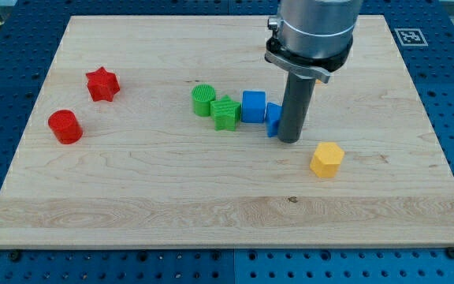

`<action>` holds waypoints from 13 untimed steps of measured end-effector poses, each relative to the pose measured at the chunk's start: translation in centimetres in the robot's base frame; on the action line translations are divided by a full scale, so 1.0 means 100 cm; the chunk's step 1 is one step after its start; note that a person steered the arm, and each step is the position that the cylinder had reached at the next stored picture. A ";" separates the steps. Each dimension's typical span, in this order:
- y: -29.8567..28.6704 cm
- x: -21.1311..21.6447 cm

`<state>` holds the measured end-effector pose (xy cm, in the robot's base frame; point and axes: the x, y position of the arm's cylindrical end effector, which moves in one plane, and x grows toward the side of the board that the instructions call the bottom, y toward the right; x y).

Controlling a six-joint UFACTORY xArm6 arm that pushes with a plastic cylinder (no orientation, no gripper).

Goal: Move your arm towards the red star

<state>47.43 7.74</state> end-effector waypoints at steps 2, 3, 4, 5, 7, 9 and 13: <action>-0.022 0.000; -0.032 0.001; -0.044 0.025; -0.054 0.049; -0.100 0.059; -0.153 0.038; -0.201 -0.033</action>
<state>44.12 -12.35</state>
